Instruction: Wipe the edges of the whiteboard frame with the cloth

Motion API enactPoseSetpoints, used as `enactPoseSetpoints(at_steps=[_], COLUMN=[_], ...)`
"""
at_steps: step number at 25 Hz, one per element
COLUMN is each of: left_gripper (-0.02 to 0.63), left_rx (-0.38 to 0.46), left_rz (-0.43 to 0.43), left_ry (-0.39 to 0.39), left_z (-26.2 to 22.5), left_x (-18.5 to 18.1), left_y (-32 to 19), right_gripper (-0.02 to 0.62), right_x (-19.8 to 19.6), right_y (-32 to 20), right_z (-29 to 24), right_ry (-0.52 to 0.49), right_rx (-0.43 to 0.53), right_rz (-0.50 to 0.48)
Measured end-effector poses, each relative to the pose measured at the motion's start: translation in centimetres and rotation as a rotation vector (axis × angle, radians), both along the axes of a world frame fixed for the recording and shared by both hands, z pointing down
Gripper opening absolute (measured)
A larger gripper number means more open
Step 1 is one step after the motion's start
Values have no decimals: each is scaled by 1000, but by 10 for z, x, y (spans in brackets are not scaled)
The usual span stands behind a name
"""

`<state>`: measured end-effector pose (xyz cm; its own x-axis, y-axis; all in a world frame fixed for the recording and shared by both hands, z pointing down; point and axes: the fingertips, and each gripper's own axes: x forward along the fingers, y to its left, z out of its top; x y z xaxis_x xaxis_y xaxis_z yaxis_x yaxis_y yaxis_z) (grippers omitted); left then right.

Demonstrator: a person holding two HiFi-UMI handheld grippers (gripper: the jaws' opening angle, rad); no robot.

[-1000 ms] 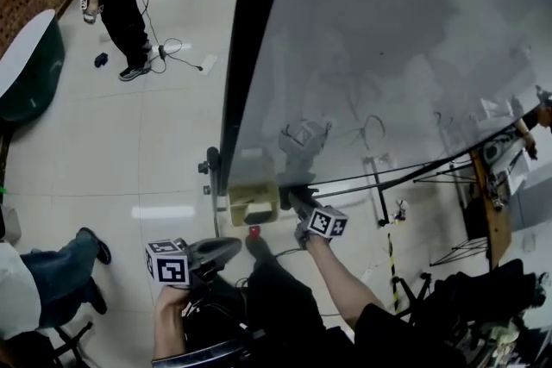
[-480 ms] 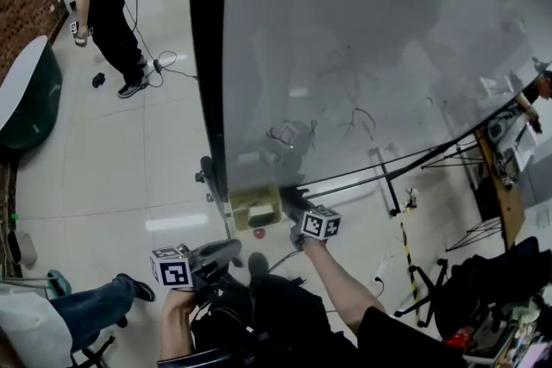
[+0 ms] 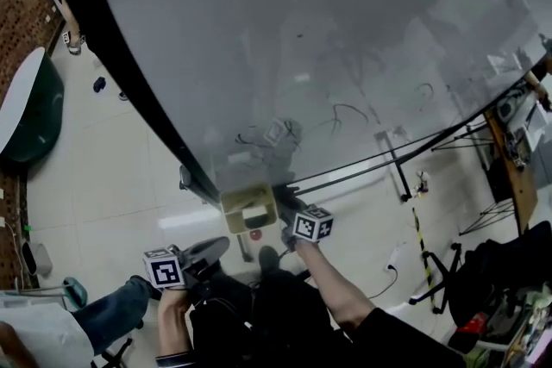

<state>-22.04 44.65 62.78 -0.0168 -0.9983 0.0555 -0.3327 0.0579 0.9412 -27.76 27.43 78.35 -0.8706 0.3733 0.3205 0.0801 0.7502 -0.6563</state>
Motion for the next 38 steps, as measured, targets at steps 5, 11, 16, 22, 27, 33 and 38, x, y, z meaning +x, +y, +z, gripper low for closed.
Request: enactPoseSetpoints(at_steps=[5,11,16,22,27,33,38], left_gripper=[-14,-14,-14,-14,-13,-12,-13], left_rx=[5,-41,-55,-42,-61,-72,-55], left_rz=[111,282,376,404,418,433,435], left_ry=[10,3,-30,-38,-48,-51,-50], left_z=[1,6,3,-4,-1,1,-2], left_x=[-16,-32,-36,-34,-32,-31,-33], left_y=[9,39,44,41,44,49,57], right_gripper=[133,132,128,126,125,124,124], right_x=[-4,-2,-6,-12,-16,-21,-26], right_y=[1,10,20,43,57,76,102], right_z=[-5,8,9,7,-4,3,-2], right_ry=[-47,-104,-150,-217,-275,-287,-269], right_rx=[-37,-83,-118,-194,-249,-305,-299], right_rz=[118,296,332,336,364,398,364])
